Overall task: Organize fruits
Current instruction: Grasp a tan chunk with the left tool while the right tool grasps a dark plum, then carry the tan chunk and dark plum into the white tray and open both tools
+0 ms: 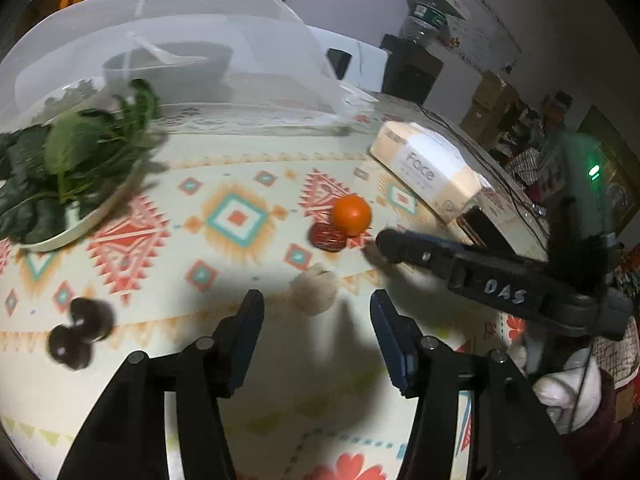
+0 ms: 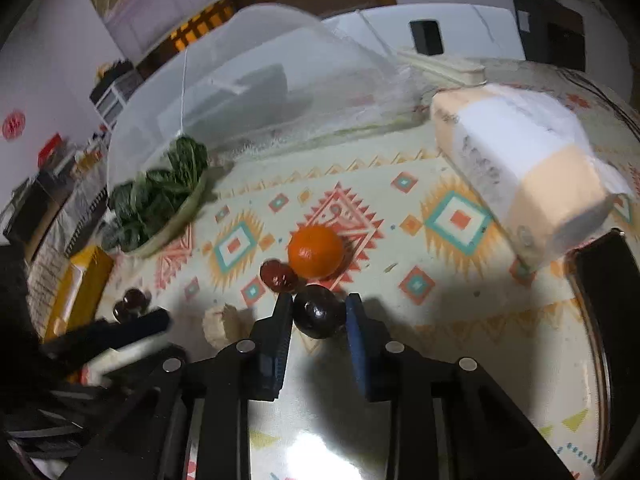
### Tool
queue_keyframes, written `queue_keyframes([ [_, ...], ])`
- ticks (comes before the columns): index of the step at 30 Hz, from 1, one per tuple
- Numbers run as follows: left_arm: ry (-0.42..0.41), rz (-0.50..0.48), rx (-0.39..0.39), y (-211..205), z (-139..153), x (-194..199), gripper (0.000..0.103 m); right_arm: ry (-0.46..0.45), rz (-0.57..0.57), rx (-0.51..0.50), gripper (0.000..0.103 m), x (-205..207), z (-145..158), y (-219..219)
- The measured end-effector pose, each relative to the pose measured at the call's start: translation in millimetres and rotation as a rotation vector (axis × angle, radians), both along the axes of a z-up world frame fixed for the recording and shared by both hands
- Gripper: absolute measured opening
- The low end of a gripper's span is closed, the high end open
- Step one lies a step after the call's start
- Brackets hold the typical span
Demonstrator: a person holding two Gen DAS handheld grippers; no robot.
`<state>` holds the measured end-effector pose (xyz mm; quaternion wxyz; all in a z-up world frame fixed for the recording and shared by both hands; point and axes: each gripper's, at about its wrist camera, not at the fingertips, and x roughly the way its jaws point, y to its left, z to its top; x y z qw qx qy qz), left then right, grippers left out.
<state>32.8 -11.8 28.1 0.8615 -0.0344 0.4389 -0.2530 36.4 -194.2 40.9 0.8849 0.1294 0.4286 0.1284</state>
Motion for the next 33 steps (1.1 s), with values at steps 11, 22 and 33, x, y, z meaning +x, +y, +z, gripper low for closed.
queue_keyframes([
  [11,0.01,0.027,0.06,-17,-15,11,0.018,-0.023,0.007,0.033,0.029,-6,6,5],
  [22,-0.075,0.24,-0.046,147,63,-54,0.018,0.05,0.19,0.334,0.029,-35,37,76],
  [33,-0.039,0.561,-0.011,344,64,-81,0.018,0.134,0.459,0.36,0.029,-45,48,265],
])
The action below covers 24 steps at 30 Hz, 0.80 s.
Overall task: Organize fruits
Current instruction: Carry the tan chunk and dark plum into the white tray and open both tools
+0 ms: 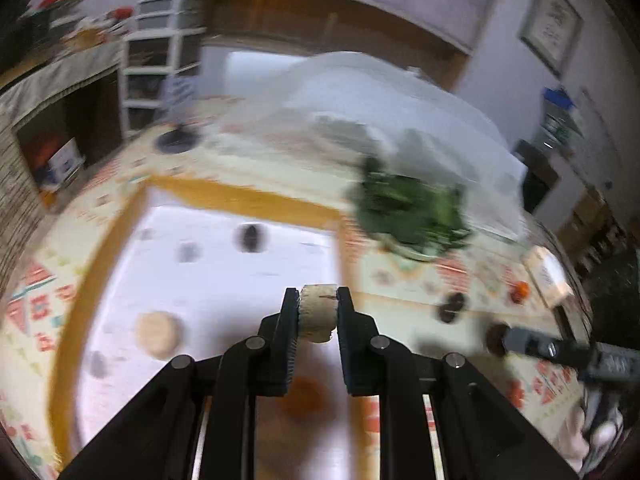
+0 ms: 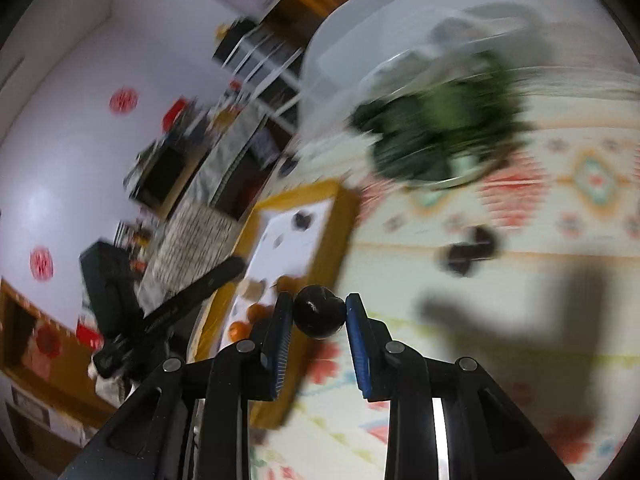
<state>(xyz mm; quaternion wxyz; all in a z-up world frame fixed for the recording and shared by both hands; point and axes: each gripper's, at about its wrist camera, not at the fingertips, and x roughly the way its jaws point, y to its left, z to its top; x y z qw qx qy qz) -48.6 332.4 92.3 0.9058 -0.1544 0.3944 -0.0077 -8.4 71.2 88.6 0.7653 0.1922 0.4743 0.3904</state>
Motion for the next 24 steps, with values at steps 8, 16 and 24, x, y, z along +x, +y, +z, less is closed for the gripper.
queue_keyframes([
  [8,0.08,0.09,-0.048,66,-33,18,0.018,-0.065,0.091,-0.168,0.029,8,-18,107],
  [16,0.069,0.099,-0.107,77,-34,22,0.054,-0.139,0.059,-0.283,0.033,20,-25,133],
  [24,-0.03,0.139,-0.064,62,5,-12,0.083,-0.174,0.015,-0.25,0.047,14,-10,110],
])
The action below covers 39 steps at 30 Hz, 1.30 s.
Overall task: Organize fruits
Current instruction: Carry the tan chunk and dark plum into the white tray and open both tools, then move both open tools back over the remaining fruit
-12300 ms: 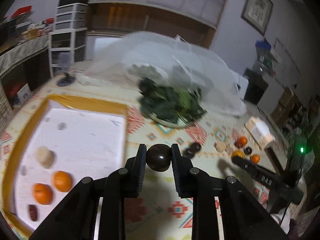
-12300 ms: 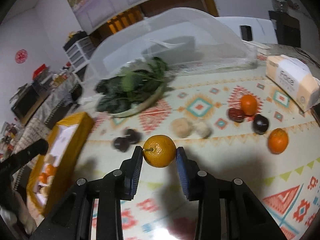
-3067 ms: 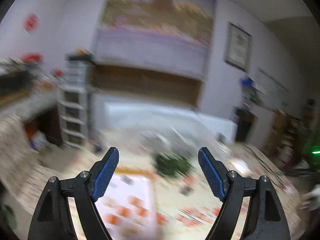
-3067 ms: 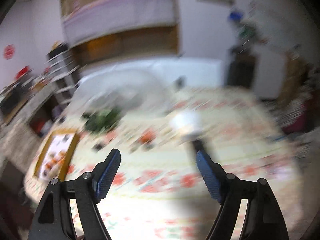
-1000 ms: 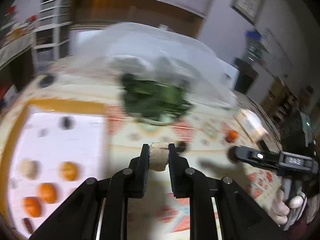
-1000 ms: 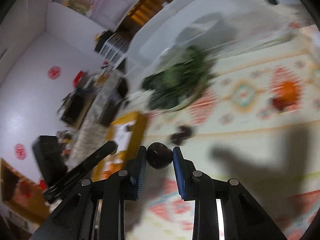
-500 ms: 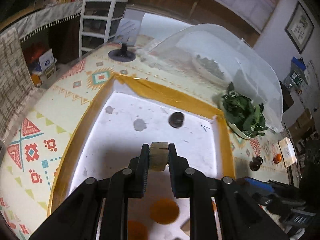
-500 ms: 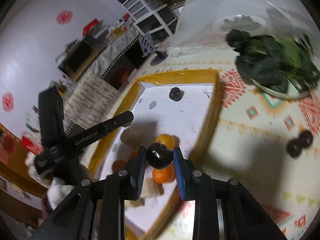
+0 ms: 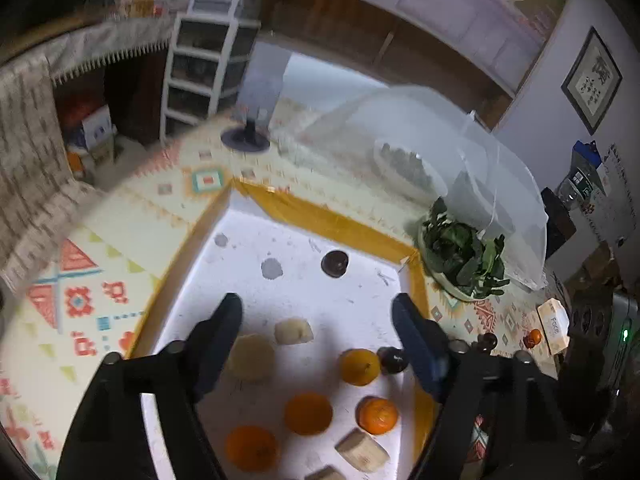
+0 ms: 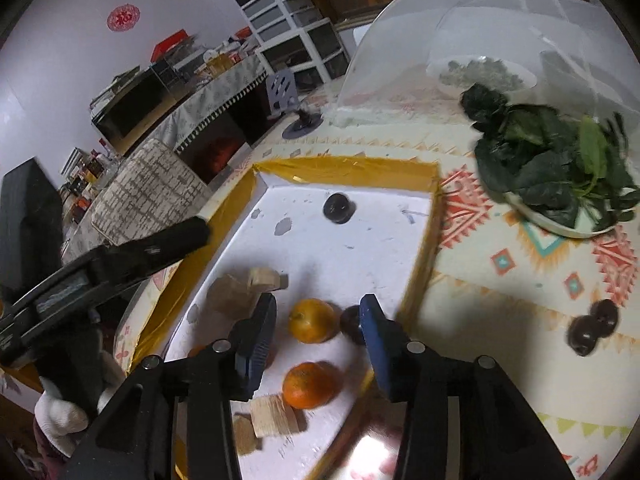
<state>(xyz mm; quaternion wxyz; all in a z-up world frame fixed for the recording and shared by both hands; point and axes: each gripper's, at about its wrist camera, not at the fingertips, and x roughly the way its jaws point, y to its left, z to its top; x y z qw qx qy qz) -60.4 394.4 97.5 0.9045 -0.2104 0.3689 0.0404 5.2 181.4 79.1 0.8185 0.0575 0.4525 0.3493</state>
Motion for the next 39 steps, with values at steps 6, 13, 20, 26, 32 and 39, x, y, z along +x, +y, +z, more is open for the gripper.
queue_keyframes([
  [6,-0.117,-0.058,0.047,-43,41,-37,0.091,-0.167,-0.107,-0.005,0.049,-23,53,-75],
  [13,-0.185,-0.185,0.071,-116,64,-62,0.091,-0.399,-0.364,-0.127,0.096,-59,97,-208],
  [20,-0.046,-0.315,0.013,-185,23,-39,0.091,-0.25,-0.542,-0.168,0.096,-51,66,-328],
  [26,-0.021,-0.364,-0.038,-215,2,-20,0.076,-0.109,-0.567,-0.121,0.075,-23,26,-370],
  [32,0.017,-0.354,-0.041,-221,-12,4,0.058,-0.022,-0.583,-0.072,0.075,17,-8,-380],
  [39,0.052,-0.33,-0.031,-224,-37,48,0.058,0.049,-0.59,-0.02,0.075,65,-31,-374],
])
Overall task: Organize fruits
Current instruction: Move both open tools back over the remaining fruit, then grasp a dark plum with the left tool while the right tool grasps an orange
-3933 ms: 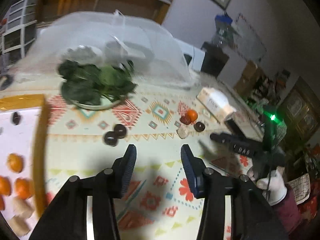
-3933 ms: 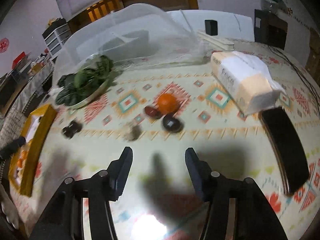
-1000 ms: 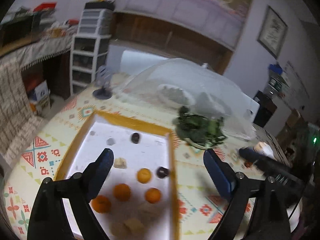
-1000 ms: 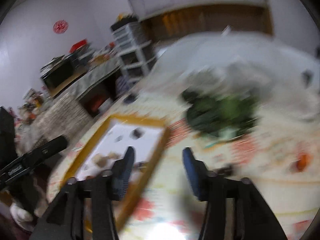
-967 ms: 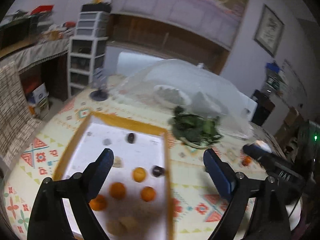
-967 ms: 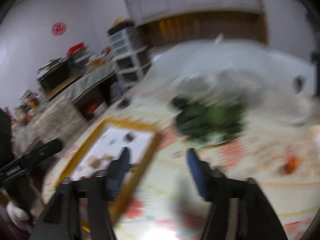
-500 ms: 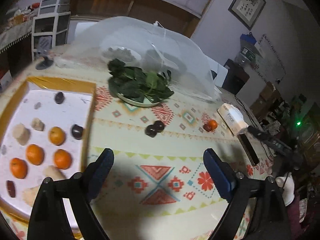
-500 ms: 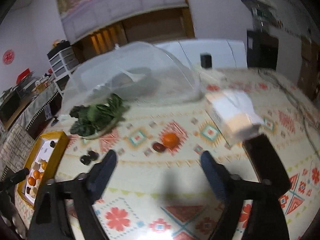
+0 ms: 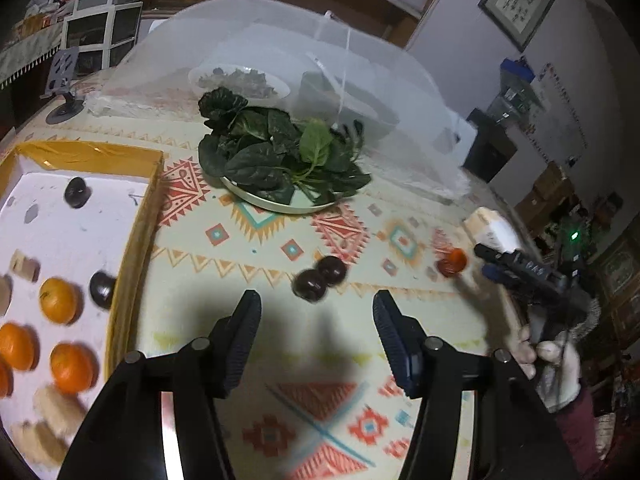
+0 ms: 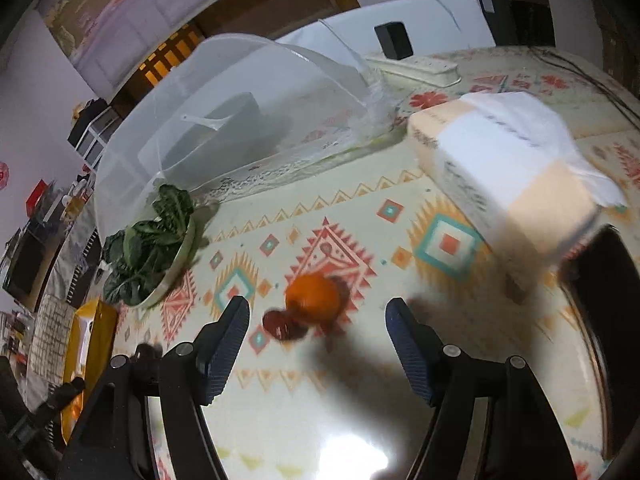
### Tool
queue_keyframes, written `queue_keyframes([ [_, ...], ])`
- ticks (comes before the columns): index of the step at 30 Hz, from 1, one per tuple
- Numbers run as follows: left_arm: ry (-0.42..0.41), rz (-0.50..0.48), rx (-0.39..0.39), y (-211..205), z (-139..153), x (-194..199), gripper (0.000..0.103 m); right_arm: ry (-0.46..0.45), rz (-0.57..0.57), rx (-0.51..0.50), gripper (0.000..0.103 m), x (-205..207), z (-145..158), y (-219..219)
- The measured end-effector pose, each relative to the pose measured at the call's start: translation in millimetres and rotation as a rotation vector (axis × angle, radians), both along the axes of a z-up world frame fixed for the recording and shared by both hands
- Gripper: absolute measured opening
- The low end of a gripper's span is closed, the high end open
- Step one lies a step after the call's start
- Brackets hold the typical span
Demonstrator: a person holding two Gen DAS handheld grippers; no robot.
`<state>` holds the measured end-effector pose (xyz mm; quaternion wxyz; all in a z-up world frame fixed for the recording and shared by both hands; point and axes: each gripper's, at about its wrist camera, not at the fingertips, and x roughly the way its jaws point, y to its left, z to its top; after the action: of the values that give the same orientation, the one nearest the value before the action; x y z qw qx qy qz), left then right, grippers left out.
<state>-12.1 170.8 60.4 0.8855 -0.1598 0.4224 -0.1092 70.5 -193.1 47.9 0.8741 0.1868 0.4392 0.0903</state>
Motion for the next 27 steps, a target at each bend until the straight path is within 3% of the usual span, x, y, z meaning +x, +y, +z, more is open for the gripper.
queue_keyframes([
  [3,0.027,-0.013,0.019,-7,-16,21,0.058,0.008,0.013,-0.016,0.075,11,-4,7],
  [5,0.039,-0.028,0.032,-12,-26,32,0.058,0.016,0.028,-0.041,0.069,15,-7,13],
  [7,0.035,-0.052,0.059,-19,-33,41,0.058,0.03,0.034,-0.066,0.055,20,-11,14],
  [14,0.025,-0.116,0.15,-41,-48,47,0.057,0.037,0.036,-0.087,0.043,25,-18,15],
  [15,0.023,-0.116,0.161,-43,-48,46,0.048,0.039,0.041,-0.081,0.037,25,-18,16],
  [16,0.027,-0.12,0.161,-43,-48,46,0.034,0.037,0.04,-0.09,0.037,23,-18,18],
  [20,0.022,-0.104,0.166,-40,-46,43,0.025,0.021,0.054,-0.124,0.036,14,-16,24],
  [27,-0.012,-0.106,0.148,-40,-28,20,0.025,-0.001,0.054,-0.054,0.036,-10,-1,15],
])
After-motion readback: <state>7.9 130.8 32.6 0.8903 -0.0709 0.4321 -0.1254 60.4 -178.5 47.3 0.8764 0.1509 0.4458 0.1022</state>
